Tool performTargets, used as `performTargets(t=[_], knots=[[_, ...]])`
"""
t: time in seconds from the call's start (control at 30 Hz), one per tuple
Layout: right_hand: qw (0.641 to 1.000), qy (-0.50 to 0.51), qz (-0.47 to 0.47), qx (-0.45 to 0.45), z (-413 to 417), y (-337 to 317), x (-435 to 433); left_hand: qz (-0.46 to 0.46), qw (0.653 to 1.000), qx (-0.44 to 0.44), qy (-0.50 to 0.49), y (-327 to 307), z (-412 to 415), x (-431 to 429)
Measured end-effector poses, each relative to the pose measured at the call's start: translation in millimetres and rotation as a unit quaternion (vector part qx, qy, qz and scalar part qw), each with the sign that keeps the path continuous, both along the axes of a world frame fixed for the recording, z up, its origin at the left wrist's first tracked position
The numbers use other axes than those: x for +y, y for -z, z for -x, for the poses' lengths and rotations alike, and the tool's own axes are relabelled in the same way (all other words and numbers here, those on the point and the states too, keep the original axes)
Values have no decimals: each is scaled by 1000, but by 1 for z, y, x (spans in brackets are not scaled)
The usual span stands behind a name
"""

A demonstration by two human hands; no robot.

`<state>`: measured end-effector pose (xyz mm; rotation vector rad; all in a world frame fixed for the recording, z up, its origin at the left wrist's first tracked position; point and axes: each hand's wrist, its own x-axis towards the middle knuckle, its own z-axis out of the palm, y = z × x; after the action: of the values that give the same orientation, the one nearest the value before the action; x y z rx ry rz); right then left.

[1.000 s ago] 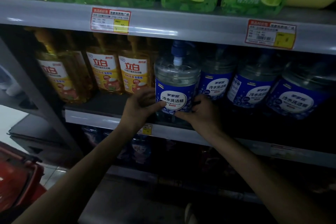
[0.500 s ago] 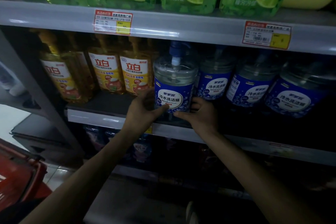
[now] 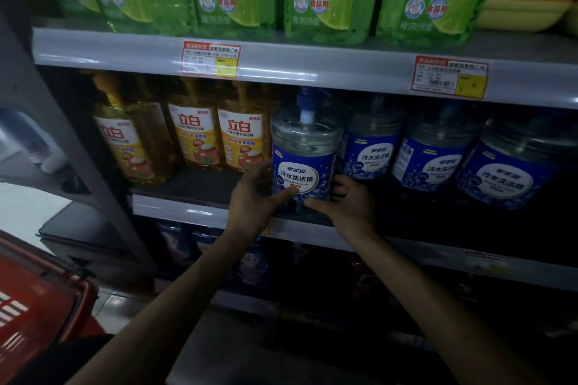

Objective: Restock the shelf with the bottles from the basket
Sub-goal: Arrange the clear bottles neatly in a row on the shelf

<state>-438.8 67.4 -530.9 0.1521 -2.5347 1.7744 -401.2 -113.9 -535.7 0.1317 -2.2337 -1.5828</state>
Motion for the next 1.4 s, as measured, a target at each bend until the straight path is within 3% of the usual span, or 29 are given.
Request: performTargets(t=[0.27, 0.63, 0.9, 1.17, 1.4], knots=[[995, -72, -60, -38, -10, -21, 12, 25, 999, -8, -26, -8, -30, 20], [978, -40, -205, 16, -20, -42, 79, 77, 996, -4, 41, -22, -50, 76], [988, -21, -155, -15, 8, -46, 101, 46, 996, -27, 69, -1, 4, 150], [993, 10, -111, -39, 36, -37, 107, -32, 999, -28, -30, 10, 42, 182], [990, 1, -143, -3, 43, -22, 104, -55, 995, -21, -82, 16, 68, 180]])
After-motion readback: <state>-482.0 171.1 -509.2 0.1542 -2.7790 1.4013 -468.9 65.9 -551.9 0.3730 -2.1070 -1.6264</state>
